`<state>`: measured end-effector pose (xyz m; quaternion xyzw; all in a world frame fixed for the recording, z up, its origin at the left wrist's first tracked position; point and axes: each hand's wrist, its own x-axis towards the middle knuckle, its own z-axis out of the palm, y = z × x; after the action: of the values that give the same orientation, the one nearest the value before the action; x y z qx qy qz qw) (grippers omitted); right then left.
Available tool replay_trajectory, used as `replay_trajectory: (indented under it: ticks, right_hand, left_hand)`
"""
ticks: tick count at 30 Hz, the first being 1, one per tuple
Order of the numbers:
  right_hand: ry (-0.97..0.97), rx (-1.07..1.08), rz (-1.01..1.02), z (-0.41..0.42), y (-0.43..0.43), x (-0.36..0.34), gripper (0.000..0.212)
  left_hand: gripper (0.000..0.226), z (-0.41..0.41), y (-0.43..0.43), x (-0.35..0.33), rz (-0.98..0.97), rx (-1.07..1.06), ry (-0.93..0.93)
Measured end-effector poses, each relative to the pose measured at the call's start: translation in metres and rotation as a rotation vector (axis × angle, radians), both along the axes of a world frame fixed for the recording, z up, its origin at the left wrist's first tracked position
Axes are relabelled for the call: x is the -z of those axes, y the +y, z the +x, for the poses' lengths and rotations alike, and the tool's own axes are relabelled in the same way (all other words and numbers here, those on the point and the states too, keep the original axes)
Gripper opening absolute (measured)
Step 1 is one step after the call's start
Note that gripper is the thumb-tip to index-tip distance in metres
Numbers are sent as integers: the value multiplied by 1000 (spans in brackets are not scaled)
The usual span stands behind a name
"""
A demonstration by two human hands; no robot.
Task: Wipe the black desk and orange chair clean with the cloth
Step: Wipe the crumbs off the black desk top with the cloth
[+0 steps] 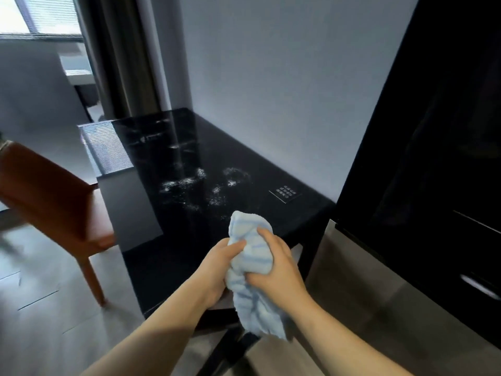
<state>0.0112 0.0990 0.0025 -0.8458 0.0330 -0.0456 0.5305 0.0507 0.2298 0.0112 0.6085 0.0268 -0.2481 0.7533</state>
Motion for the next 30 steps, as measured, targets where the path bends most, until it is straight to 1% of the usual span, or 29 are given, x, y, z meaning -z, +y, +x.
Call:
replay_trajectory:
  ticks: [3,5,8,10,13,15,17,20,22,24,26,28,29,30]
  right_hand:
    - [23,0,-52,24,21,8,43]
    - [52,72,-69,36,26,14,37]
    - [70,210,-164,48,22,19,41]
    - [80,319,-215,52,15,19,43]
    - [122,466,-257,61,1,25,47]
    - [137,516,-283,71,-9,26,45]
    - [133,548,-311,85,-20,25,41]
    - [122,567,-388,111,-39,24,34]
    - [130,565,-502,132,-52,28,34]
    - [199,509,-632,154,-64,33,38]
    - [327,372,-755,174,-74,44,47]
    - [476,238,-797,189,-78,56,67]
    - [508,196,-800,193,-79,64,75]
    - [494,172,-825,195,-80,72,77]
  left_hand:
    - [28,26,33,8,115,0,-37]
    - [22,41,49,18,225,-7,-46]
    - [24,65,71,33,463,-63,-123]
    - [28,79,82,39,647,-11,-228]
    - [39,99,87,49,865,96,-428]
    - [44,113,84,58,1007,163,-592]
    - [49,128,78,65,1139,244,-692]
    - [55,150,64,72,1269,318,-699]
    - [58,165,54,76,1306,329,-681]
    - [63,179,42,79,1335,330,-640]
    - [71,188,32,84,1384,344,-574]
    - [80,194,22,90,1422,360,-516]
    - [83,196,18,93,1435,360,-501]
    - [85,197,14,95,1444,355,-495]
